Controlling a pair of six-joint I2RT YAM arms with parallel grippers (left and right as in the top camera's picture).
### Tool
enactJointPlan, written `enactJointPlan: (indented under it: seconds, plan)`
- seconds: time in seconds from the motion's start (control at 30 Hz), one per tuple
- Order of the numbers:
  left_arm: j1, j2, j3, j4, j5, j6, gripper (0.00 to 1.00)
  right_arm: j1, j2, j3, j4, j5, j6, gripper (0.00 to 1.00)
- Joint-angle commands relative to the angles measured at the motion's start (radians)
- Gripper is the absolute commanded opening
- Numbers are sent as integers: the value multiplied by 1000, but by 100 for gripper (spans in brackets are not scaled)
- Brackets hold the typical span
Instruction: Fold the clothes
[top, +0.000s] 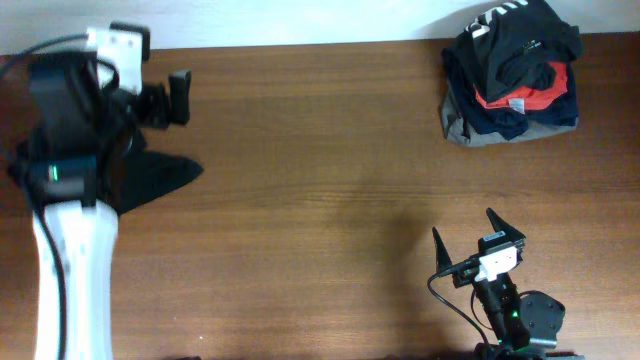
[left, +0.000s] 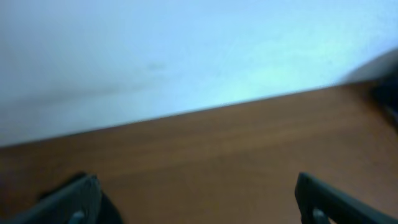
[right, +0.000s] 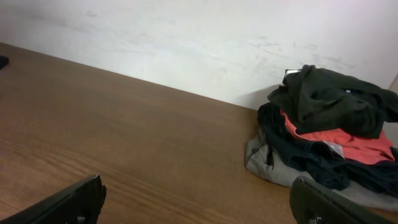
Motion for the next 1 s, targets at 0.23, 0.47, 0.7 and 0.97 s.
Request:
enactJointPlan:
  seconds: [0.23,0.47,0.7,0.97]
  plan:
    - [5,-518,-813,445,-1,25,99,-7,-10,-5,-5,-5,9,99]
    - [5,-819,-1172,602,-1,-28,99,-7,-10,-5,-5,-5,9,99]
    - [5,-983,-1325,615,-2,-43,99,-7,-10,-5,-6,-5,9,98]
    - [5,-1094,-1401,587,-2,-42,99,-7,-10,-5,-5,-5,9,99]
